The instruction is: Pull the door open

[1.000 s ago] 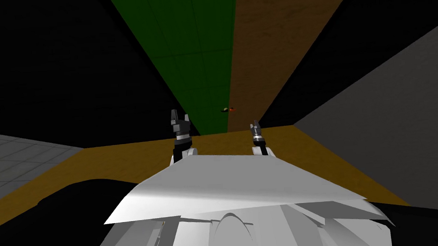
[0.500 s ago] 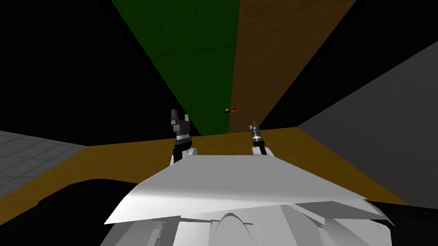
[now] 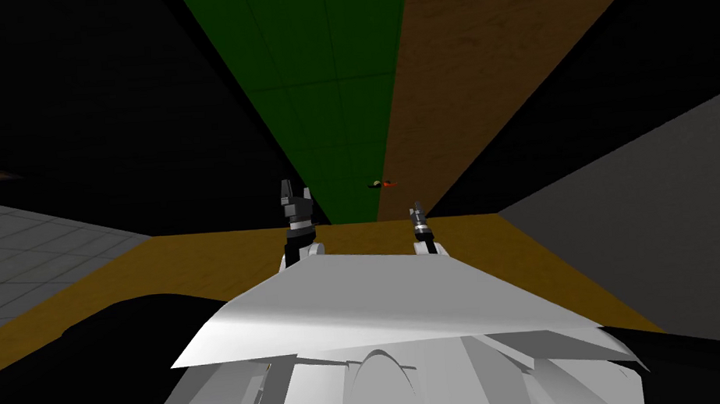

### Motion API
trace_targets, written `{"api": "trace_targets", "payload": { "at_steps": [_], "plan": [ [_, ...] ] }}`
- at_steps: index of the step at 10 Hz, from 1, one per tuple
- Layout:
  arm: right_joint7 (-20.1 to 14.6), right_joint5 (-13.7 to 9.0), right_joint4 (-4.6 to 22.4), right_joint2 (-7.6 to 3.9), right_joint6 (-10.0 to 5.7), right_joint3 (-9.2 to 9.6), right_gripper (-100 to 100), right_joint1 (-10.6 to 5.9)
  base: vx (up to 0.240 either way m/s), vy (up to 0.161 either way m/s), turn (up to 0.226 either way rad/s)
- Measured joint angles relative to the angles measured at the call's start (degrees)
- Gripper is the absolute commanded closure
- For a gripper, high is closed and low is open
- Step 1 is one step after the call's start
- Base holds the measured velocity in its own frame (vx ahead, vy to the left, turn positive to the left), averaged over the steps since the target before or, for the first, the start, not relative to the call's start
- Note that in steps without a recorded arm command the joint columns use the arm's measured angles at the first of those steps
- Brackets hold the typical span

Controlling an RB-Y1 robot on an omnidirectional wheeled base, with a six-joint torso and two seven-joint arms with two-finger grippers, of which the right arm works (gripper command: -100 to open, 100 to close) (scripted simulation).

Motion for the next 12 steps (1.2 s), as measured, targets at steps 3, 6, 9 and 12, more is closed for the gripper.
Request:
{"api": "trace_targets", "payload": {
  "at_steps": [3, 6, 9, 12],
  "plan": [
    [-0.50, 0.24, 5.26, -0.47, -1.36, -0.51, -100, -1.87, 0.100, 0.010, 0.049],
    [-1.10, 0.47, 10.14, -1.00, -2.42, -1.00, -100, -3.72, 0.107, 0.010, 0.049],
    [-1.57, 0.72, 14.39, -1.36, -3.34, -1.40, -100, -5.20, 0.099, -0.003, 0.051],
    [-1.97, 0.94, 18.33, -1.63, -4.17, -1.78, -100, -6.74, 0.096, -0.001, 0.038]
  ]
}}
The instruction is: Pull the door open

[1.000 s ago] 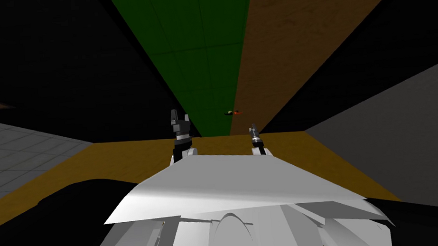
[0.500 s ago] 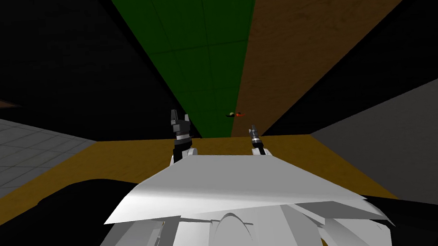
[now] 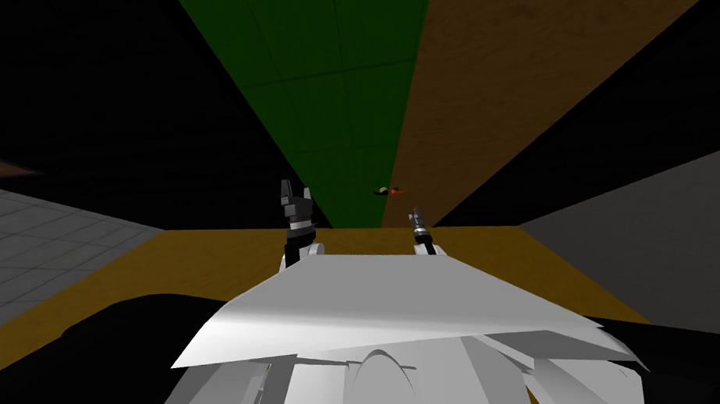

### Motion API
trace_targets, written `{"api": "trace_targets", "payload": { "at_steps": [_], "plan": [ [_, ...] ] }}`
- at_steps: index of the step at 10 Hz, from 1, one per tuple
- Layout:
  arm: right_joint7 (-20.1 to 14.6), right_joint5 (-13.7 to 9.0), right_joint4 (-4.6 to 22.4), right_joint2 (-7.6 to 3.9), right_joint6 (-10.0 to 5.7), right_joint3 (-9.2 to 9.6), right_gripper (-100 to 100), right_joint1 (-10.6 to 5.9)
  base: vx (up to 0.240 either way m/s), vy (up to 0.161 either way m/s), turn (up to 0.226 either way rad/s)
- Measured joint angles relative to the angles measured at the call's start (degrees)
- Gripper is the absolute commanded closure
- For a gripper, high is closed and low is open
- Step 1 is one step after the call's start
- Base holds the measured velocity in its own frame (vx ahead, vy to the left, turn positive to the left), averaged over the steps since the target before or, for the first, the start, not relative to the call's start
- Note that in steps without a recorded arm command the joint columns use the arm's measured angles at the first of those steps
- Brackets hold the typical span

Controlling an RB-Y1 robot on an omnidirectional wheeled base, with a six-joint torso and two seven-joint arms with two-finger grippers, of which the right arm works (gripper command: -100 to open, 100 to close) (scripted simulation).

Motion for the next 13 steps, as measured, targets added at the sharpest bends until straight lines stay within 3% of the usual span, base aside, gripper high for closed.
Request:
{"api": "trace_targets", "payload": {
  "at_steps": [8, 11, 12, 13],
  "plan": [
    [-1.01, 0.48, 10.86, -0.90, -2.65, -1.02, -100, -4.15, 0.100, -0.005, 0.039],
    [-1.28, 0.64, 13.29, -1.02, -3.23, -1.26, -100, -5.05, 0.064, -0.004, 0.052],
    [-1.35, -0.12, 17.05, -2.55, -4.86, -2.36, -100, -5.76, 0.014, -0.004, 0.047],
    [-1.16, -0.53, 18.57, -3.03, -5.82, -3.02, -100, -5.90, 0.000, 0.000, 0.000]
  ]
}}
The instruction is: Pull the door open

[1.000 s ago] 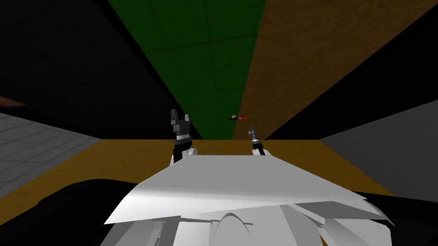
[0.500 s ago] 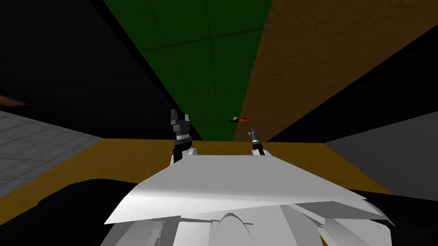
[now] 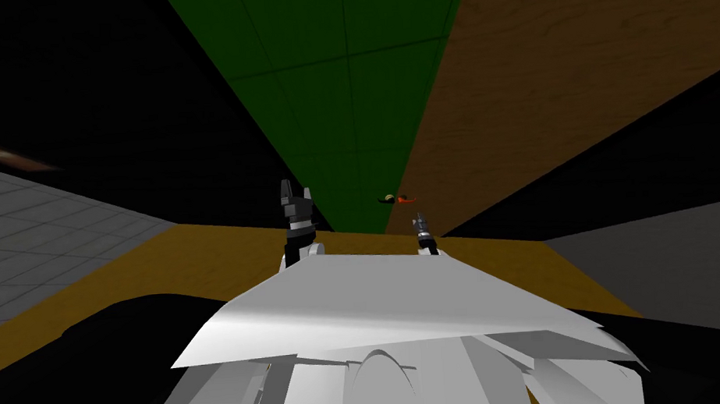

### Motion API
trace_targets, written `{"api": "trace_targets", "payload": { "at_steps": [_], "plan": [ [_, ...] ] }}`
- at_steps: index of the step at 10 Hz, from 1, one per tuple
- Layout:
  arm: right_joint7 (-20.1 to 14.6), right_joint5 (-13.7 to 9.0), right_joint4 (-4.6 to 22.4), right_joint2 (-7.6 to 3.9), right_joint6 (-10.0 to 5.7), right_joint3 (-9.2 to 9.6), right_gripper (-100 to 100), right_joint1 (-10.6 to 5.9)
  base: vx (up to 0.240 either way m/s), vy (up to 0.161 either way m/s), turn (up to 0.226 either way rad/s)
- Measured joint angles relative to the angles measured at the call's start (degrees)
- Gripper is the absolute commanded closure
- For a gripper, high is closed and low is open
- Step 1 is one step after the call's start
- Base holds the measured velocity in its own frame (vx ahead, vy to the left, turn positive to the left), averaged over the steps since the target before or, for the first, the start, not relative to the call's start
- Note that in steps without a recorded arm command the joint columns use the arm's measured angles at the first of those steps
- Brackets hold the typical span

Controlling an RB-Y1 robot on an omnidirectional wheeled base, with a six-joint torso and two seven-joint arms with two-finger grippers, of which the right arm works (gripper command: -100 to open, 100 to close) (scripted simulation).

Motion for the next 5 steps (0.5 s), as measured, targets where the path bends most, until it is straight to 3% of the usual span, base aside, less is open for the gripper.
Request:
{"api": "trace_targets", "payload": {
  "at_steps": [2, 3, 4, 5],
  "plan": [
    [0.08, -0.02, -0.97, 0.27, 1.12, -0.07, -100, 1.36, -0.006, 0.001, -0.005],
    [0.07, -0.05, -0.87, 0.19, 1.13, -0.11, -100, 1.10, 0.000, 0.000, 0.000],
    [-0.04, 0.02, -2.58, 0.32, 1.68, -0.02, -100, 1.79, 0.000, 0.000, 0.000],
    [-0.09, 0.04, -3.61, 0.40, 2.13, 0.01, -100, 2.00, 0.024, 0.001, 0.137]
  ]
}}
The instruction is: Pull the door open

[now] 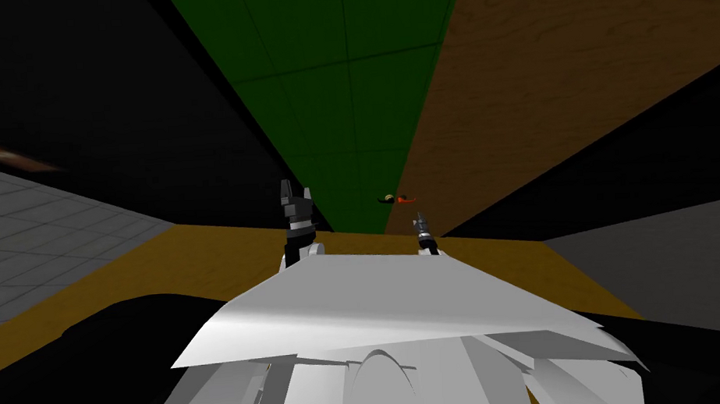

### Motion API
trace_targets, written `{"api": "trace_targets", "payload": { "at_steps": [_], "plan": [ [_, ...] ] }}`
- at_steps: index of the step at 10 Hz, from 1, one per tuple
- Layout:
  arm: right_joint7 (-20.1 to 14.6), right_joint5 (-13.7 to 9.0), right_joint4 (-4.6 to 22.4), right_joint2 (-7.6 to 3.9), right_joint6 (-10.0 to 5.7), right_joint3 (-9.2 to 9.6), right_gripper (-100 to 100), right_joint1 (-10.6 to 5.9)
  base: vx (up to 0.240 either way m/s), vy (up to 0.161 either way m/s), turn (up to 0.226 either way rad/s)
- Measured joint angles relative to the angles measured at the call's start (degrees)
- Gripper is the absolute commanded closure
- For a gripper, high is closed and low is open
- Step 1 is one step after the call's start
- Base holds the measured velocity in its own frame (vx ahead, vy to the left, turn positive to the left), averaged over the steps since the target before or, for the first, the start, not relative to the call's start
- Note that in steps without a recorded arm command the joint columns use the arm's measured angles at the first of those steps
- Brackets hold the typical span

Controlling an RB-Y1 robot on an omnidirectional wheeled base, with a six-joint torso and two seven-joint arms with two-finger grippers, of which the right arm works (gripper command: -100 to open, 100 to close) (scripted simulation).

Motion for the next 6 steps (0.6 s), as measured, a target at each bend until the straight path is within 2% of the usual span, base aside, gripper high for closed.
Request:
{"api": "trace_targets", "payload": {
  "at_steps": [1, 2, 3, 4, 5, 6],
  "plan": [
    [0.15, -0.68, 1.29, -0.88, -0.54, -1.04, -100, 0.19, 0.038, -0.010, 0.103],
    [-0.06, -1.10, -0.64, -1.44, 0.25, -1.68, -100, 1.75, 0.042, -0.019, 0.094],
    [-0.18, -1.80, 2.68, -2.81, -1.10, -2.71, -100, 1.33, 0.033, -0.019, 0.044],
    [-0.20, -2.05, 0.94, -2.81, -0.82, -3.11, -100, 2.66, 0.060, -0.021, 0.160],
    [-0.15, -2.63, 0.34, -3.34, -0.15, -3.99, -100, 3.56, 0.106, -0.040, 0.203],
    [-0.10, -3.29, -0.28, -3.80, 0.05, -4.96, -100, 4.88, 0.085, -0.056, 0.047]
  ]
}}
